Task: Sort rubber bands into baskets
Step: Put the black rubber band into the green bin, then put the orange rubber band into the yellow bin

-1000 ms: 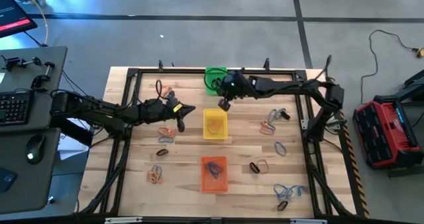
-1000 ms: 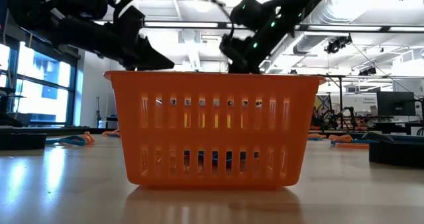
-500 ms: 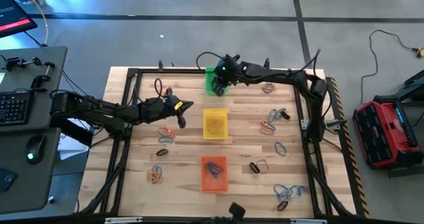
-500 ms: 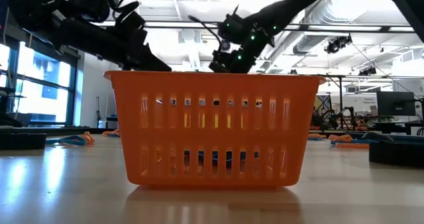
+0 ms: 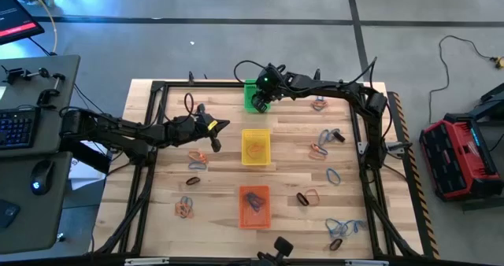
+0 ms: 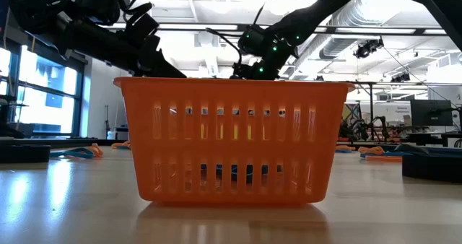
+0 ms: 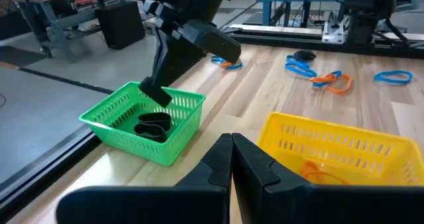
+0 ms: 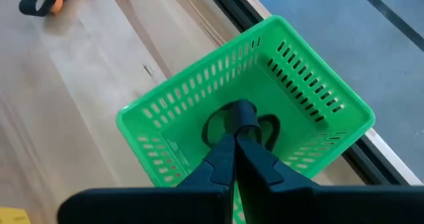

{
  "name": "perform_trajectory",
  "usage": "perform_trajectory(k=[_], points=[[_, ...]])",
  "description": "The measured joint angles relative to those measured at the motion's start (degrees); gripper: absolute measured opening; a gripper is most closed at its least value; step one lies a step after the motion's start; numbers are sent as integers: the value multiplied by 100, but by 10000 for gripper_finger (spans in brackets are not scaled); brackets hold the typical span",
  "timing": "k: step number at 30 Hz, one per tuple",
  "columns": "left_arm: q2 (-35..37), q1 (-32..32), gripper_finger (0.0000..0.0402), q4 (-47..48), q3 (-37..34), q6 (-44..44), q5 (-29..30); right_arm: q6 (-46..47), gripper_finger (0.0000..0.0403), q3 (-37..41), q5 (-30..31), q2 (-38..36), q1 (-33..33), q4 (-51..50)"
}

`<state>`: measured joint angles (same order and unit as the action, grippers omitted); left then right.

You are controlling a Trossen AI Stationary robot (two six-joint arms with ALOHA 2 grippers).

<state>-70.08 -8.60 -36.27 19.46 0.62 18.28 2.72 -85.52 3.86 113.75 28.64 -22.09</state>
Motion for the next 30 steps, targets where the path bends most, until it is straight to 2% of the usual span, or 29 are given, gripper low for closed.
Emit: perform_trajectory(k=[11,19,25,30], points=[[0,0,0,7,0,2,-7,-12,42,4,0,-5,0,-67],[0,0,0,7,0,2,-15,-276,4,4,-182,163,85,-34],[0,2,0,16,2,2,-15,-272,3,11,-385,249,226,-26],[0,2,0,39,2,3,-15,-424,0,11,-393,-84,174,-480]])
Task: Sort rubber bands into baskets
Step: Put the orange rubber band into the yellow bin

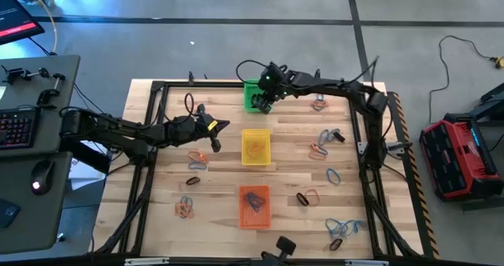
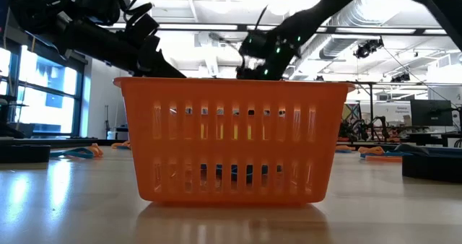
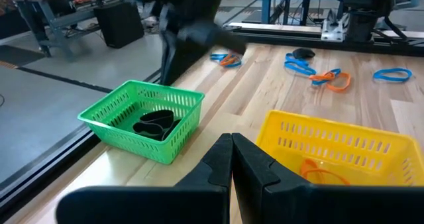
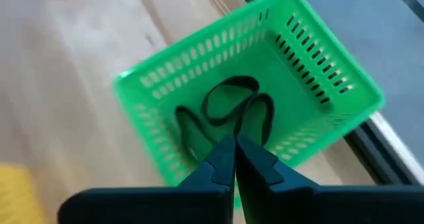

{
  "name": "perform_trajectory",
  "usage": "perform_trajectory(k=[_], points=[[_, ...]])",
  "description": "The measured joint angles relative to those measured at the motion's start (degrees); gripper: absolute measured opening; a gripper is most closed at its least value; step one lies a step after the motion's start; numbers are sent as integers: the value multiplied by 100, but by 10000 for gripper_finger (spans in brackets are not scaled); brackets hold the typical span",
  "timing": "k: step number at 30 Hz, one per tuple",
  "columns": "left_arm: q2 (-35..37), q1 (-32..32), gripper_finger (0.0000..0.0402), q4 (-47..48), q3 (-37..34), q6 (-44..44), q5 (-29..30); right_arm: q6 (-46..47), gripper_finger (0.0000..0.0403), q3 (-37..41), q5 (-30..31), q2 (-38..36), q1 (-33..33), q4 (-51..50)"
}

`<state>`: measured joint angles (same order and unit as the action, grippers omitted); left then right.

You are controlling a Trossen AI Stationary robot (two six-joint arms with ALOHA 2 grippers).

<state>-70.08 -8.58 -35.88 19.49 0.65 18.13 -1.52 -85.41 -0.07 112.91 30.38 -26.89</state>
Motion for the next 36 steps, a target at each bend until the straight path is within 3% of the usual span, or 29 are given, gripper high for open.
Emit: perform_trajectory(k=[6,12,19,26,29,36], points=[[0,-1,0,-9,0,1,2,-251,0,0,335,-299,-368,-543],[0,-13,0,-178,0,4,44,-227,0,262,819,-406,-881,116],[-4,-3,0,-151,0,4,-143,368,0,1971,904,-1310,-1316,1697],[-7,-94,0,-52,4,106,-153,1115,0,3871,1741,-2977,-2061,2744],[-7,-191,0,731,215,194,-151,1346,0,4454,2211,-3615,-2453,3018],[-9,-684,0,4035,1480,-177,-115,1692,0,5178,3139,-4473,-3179,3212]])
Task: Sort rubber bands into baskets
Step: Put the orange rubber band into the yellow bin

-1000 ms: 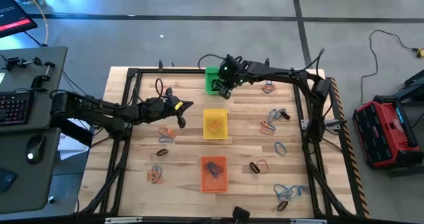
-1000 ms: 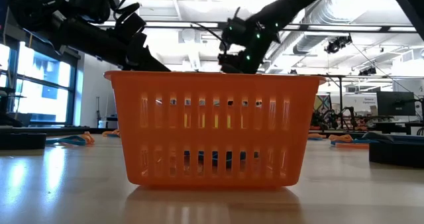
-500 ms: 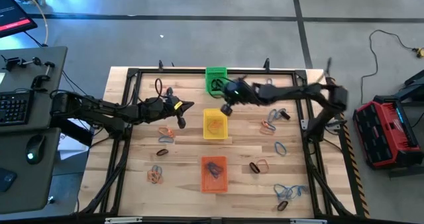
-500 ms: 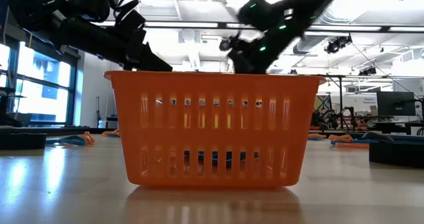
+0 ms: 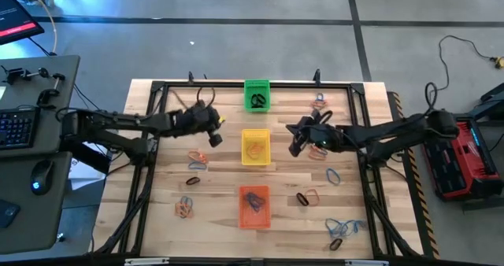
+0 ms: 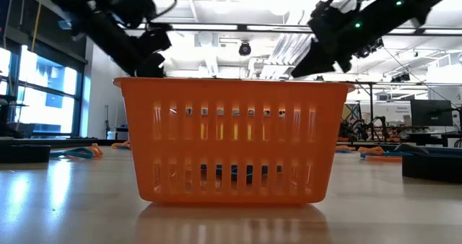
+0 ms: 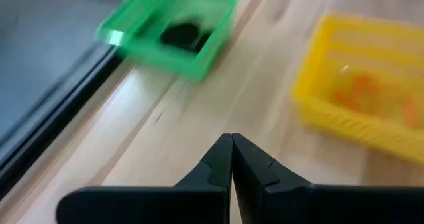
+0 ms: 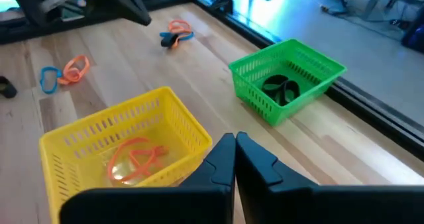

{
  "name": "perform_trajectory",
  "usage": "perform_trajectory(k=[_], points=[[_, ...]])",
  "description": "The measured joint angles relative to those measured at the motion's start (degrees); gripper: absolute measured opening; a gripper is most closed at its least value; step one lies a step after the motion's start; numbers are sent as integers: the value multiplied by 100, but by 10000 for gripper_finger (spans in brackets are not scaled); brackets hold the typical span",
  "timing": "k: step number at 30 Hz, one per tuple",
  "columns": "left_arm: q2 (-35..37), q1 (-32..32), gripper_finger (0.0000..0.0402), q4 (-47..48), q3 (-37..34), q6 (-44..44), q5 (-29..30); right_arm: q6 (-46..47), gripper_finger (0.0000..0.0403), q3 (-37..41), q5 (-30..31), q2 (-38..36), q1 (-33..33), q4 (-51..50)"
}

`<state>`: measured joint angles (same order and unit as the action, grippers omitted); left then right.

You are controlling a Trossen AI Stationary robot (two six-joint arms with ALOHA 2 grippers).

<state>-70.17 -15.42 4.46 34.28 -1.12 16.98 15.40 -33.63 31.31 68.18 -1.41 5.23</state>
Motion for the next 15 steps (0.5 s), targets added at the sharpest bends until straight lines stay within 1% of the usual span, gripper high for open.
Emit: perform_trajectory(k=[3,6,10,13,15], points=[[0,-375,0,1252,534,-55,6,5,0,68,247,-50,-190,19],[0,-848,0,2116,897,-56,-83,-41,0,74,281,-48,-263,20],[-41,-1586,0,2809,1167,-33,-254,-101,0,74,299,-48,-269,24],[-160,-2104,0,3166,1277,24,-299,-82,0,74,301,-48,-269,24],[-278,-2391,1,3272,1292,195,-442,-79,0,74,299,-48,-269,31]])
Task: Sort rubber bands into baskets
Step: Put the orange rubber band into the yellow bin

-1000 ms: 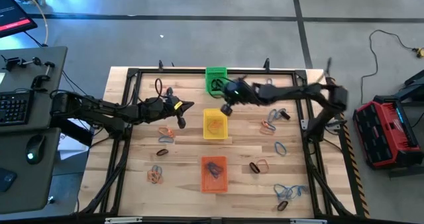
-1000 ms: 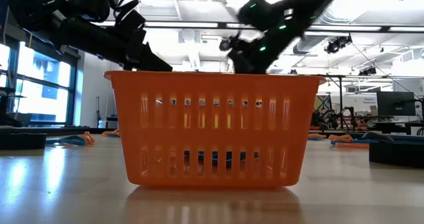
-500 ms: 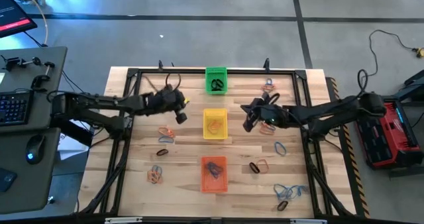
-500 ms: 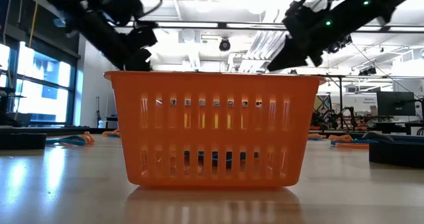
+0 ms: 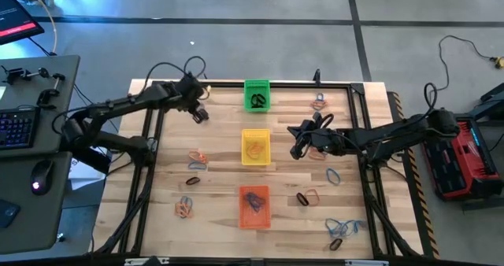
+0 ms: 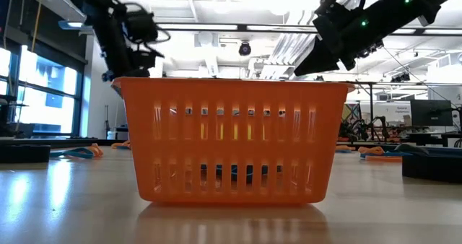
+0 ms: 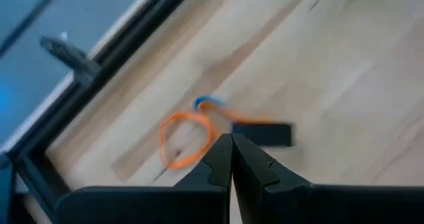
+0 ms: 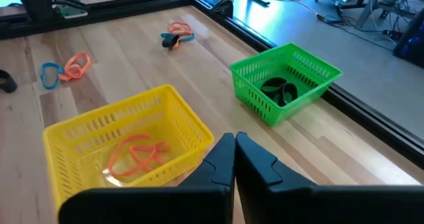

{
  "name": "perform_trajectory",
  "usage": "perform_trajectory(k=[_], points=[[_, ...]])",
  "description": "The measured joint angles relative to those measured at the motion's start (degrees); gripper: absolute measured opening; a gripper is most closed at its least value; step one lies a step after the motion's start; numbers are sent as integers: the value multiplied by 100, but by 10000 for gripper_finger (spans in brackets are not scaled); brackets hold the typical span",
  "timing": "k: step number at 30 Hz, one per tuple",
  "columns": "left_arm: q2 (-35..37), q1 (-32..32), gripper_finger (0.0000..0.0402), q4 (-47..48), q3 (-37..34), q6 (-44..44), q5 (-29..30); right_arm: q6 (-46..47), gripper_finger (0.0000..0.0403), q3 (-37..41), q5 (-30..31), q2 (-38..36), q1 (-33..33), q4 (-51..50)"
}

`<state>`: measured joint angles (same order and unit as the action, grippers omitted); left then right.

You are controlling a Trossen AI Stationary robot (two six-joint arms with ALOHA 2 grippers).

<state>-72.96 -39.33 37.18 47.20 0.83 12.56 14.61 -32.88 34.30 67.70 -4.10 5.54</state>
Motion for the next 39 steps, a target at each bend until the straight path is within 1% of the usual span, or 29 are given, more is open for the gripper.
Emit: perform_trajectory(k=[4,9,11,15,18,21,26,29,32,37,39], points=[[-346,-367,18,35,0,175,-449,38,0,0,-6,1,0,26],[-869,-470,59,-107,0,409,-469,57,0,0,-24,2,0,99],[-1071,-466,76,-178,0,431,-433,57,0,0,-24,2,0,122],[-1417,-470,101,-311,0,395,-105,57,0,0,-24,2,0,129],[-1633,-485,109,-426,0,388,108,57,0,0,-24,2,0,128],[-1798,-523,111,-473,0,391,146,57,0,0,-24,4,2,127],[-2029,-604,110,-668,0,470,176,57,0,0,-24,4,2,126],[-2082,-610,99,-716,0,552,196,57,0,0,-24,4,2,122],[-2082,-610,73,-711,0,682,212,57,0,0,-24,4,2,122],[-2082,-610,14,-661,0,742,352,57,0,0,-24,4,2,120],[-2080,-610,5,-618,0,738,373,57,0,0,-24,4,2,120]])
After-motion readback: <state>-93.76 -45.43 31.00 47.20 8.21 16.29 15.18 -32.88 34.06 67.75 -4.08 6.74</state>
